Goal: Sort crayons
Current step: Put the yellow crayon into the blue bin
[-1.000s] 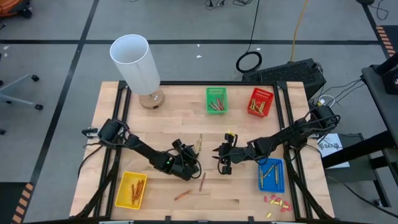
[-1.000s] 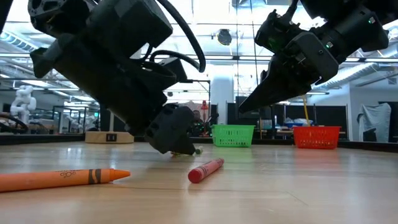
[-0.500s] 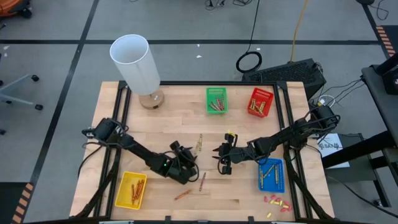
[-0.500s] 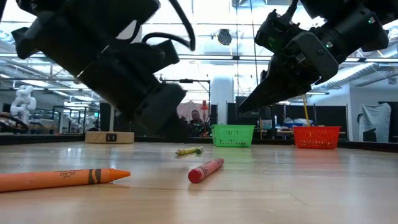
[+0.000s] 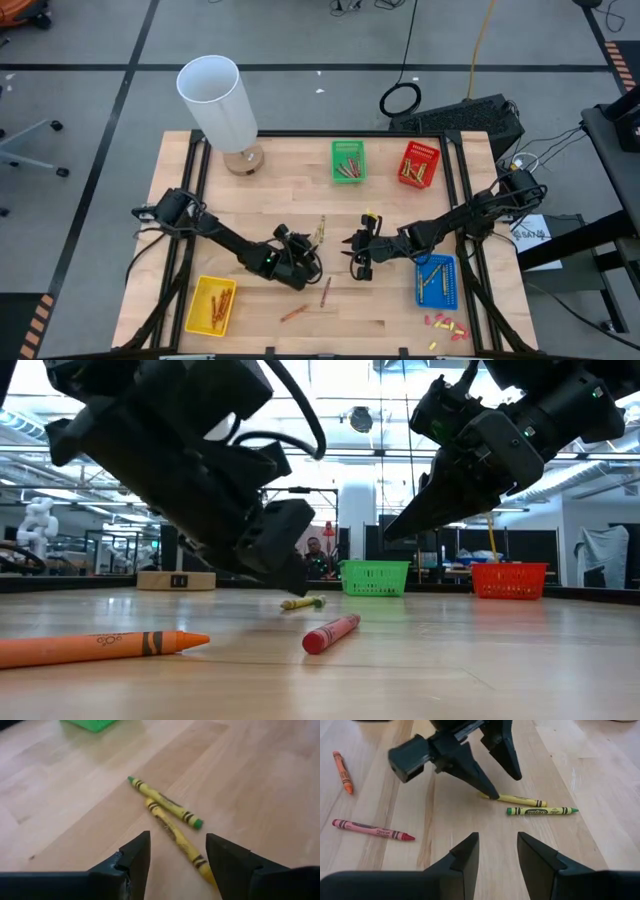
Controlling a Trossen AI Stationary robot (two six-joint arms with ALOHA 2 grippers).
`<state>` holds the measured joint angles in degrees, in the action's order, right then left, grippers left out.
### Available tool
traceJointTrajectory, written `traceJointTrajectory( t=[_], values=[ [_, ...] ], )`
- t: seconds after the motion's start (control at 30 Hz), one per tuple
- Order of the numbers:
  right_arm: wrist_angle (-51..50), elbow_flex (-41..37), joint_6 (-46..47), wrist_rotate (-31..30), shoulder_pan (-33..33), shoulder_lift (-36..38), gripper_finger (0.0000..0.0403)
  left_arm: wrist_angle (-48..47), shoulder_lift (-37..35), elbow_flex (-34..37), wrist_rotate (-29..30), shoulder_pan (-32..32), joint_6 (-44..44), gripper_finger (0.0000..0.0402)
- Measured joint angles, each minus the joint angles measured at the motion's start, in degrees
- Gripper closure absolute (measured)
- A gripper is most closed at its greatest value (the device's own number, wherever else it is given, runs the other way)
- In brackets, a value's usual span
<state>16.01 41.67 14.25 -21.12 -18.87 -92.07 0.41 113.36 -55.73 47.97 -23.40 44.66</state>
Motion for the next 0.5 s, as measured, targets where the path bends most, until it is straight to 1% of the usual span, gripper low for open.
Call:
traceJointTrajectory(
  t=[0.27,0.5],
  values=[
    [0.02,0.00,0.05,0.00,0.00,0.00,0.0284,0.60,0.03,0.00,-2.78,0.18,0.05,0.0255],
    [0.02,0.00,0.03,0.03,0.00,0.00,0.0284,0.95,1.50,-0.09,-6.46,1.72,-0.72,0.0283]
  ],
)
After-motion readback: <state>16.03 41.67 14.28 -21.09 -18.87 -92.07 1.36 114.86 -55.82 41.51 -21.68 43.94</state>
